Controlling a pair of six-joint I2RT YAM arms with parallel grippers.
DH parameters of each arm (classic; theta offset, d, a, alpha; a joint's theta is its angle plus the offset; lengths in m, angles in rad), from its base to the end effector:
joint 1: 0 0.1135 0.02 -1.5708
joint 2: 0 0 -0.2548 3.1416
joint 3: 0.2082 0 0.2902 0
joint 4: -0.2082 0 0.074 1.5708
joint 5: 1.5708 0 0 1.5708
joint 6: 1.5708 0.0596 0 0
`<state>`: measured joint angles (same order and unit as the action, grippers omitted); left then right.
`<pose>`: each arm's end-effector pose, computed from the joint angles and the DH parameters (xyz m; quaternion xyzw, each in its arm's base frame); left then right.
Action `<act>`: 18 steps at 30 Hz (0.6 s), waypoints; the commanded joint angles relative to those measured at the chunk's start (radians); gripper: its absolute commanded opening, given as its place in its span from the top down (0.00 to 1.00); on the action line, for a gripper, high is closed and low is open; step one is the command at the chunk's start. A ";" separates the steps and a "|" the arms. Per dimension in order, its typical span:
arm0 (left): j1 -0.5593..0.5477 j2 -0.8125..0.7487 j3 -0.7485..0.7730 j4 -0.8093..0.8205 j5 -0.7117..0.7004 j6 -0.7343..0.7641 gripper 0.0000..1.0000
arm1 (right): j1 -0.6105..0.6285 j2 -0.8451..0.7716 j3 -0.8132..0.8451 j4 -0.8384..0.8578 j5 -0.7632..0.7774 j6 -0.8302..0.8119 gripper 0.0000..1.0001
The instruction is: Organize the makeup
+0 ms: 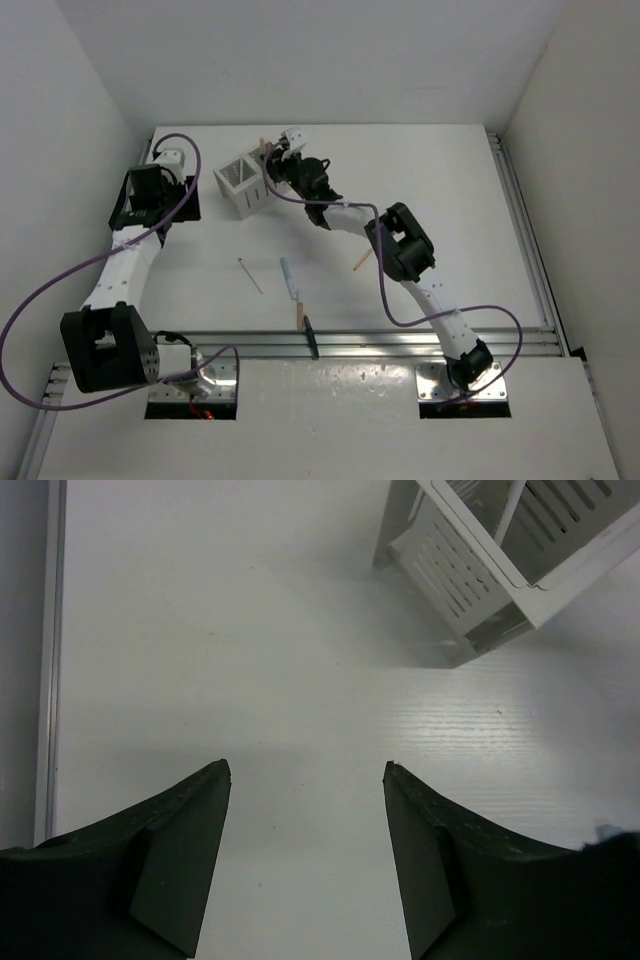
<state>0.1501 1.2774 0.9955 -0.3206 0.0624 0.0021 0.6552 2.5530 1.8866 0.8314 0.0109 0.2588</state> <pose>0.3424 0.0480 0.2604 -0.0509 0.8833 0.0078 0.4660 0.4952 0.3797 0.1485 -0.1232 0.6346 0.3335 0.6862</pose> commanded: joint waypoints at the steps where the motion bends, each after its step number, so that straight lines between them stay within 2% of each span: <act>1: -0.006 -0.004 -0.005 0.022 -0.007 -0.001 0.31 | 0.009 -0.057 -0.055 0.113 0.044 0.033 0.82; 2: -0.006 -0.004 -0.005 0.022 0.007 -0.001 0.30 | 0.008 -0.060 -0.070 0.118 0.050 0.031 0.74; 3: -0.006 -0.004 -0.005 0.022 0.017 -0.001 0.30 | 0.007 -0.066 -0.069 0.109 0.049 0.030 0.61; 6: -0.006 -0.004 -0.005 0.022 0.062 -0.001 0.30 | 0.006 -0.103 -0.064 0.101 0.024 0.019 0.45; 11: -0.067 -0.004 0.018 0.022 0.073 -0.010 0.30 | 0.011 -0.164 -0.112 0.138 0.023 -0.022 0.35; 16: -0.127 -0.004 0.055 -0.056 0.083 -0.063 0.30 | 0.009 -0.335 -0.242 0.152 0.093 -0.067 0.23; 18: -0.178 -0.004 0.046 -0.095 0.044 -0.154 0.30 | 0.014 -0.458 -0.325 0.137 0.152 -0.102 0.19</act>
<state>0.0242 1.2778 1.0130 -0.3561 0.1188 -0.0483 0.6636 2.2749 1.6123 0.8852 0.0914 0.2100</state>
